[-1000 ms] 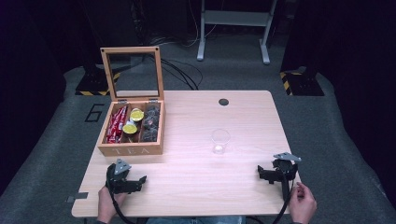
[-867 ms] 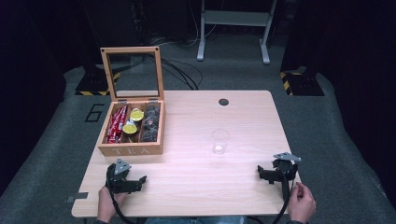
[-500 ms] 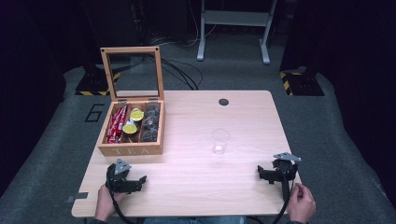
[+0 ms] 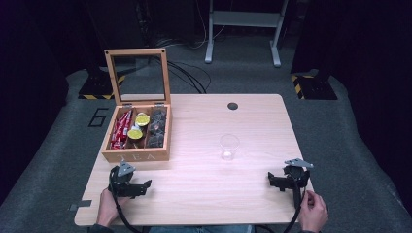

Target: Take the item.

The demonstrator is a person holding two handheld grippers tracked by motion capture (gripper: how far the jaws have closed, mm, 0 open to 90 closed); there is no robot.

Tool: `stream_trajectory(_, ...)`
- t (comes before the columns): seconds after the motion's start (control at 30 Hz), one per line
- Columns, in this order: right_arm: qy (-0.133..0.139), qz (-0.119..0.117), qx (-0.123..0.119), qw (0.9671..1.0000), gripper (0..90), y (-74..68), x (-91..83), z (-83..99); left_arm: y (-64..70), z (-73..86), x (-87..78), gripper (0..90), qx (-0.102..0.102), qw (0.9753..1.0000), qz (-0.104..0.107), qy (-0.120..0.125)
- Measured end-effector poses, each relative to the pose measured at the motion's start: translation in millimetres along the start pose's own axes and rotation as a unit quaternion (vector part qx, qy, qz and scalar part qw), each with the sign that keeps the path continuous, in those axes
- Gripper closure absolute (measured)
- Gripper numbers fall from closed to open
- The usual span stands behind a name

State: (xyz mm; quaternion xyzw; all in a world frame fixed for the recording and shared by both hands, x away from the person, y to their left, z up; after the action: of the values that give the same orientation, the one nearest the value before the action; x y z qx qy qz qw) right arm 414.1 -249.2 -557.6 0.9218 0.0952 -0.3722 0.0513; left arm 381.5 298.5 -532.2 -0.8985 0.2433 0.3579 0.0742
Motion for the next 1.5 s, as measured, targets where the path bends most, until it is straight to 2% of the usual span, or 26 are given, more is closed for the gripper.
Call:
stream_trajectory(0.1, 0.000, 0.000, 0.000, 1.0000, 0.0, 0.0, 0.0, 0.0, -4.0, -11.0, -6.0, 13.1, -0.013, 0.9997, -0.001, 0.022)
stream_trajectory(0.23, 0.000, 0.000, 0.000, 1.0000, 0.0, 0.0, 0.0, 0.0, -11.0, -26.5, -13.8, 12.9, -0.032, 0.9981, 0.018, 0.051)
stream_trajectory(0.4, 0.000, 0.000, 0.000, 1.0000, 0.0, 0.0, 0.0, 0.0, -16.4, -45.3, -16.1, 12.0, -0.023, 0.9976, 0.008, 0.065)
stream_trajectory(0.57, 0.000, 0.000, 0.000, 1.0000, 0.0, 0.0, 0.0, 0.0, -17.7, -65.1, -15.3, 11.9, -0.005, 0.9977, 0.007, 0.067)
stream_trajectory(0.63, 0.000, 0.000, 0.000, 1.0000, 0.0, -0.1, 0.0, 0.0, -18.2, -72.8, -13.5, 12.7, -0.006, 0.9972, 0.016, 0.072)
stream_trajectory(0.9, 0.000, 0.000, 0.000, 1.0000, 0.0, 0.0, 0.0, 0.0, -20.3, -96.5, -1.4, 13.1, 0.008, 0.9977, 0.013, 0.066)
stream_trajectory(1.03, 0.000, 0.000, 0.000, 1.0000, 0.0, 0.0, 0.0, 0.0, -23.6, -104.3, 3.8, 14.1, 0.012, 0.9980, 0.003, 0.062)
stream_trajectory(1.1, 0.000, 0.000, 0.000, 1.0000, 0.0, 0.0, 0.0, 0.0, -25.2, -106.7, 7.7, 14.6, 0.005, 0.9979, 0.004, 0.065)
stream_trajectory(1.27, 0.000, 0.000, 0.000, 1.0000, 0.0, 0.0, 0.0, 0.0, -27.8, -112.5, 16.4, 17.5, 0.008, 0.9982, 0.000, 0.060)
stream_trajectory(1.43, 0.000, 0.000, 0.000, 1.0000, 0.0, 0.0, 0.0, 0.0, -31.0, -118.1, 24.8, 24.6, 0.011, 0.9984, -0.010, 0.055)
stream_trajectory(1.5, 0.000, 0.000, 0.000, 1.0000, 0.0, 0.0, 0.0, 0.0, -31.5, -119.5, 27.4, 28.0, 0.009, 0.9986, -0.007, 0.052)
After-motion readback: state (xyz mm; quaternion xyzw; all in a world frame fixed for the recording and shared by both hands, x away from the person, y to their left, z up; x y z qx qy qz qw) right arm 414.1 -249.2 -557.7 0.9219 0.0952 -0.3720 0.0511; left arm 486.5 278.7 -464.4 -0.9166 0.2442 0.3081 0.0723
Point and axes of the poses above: each handheld gripper's, and its own axes: x roughly forward along the jaws, z roughly out of its underside, y roughly to its right, the point moved 4 cm from there along x, roughly forward along the jaws, and after that the axes turned 2 degrees about z, right-handed, at the moved point
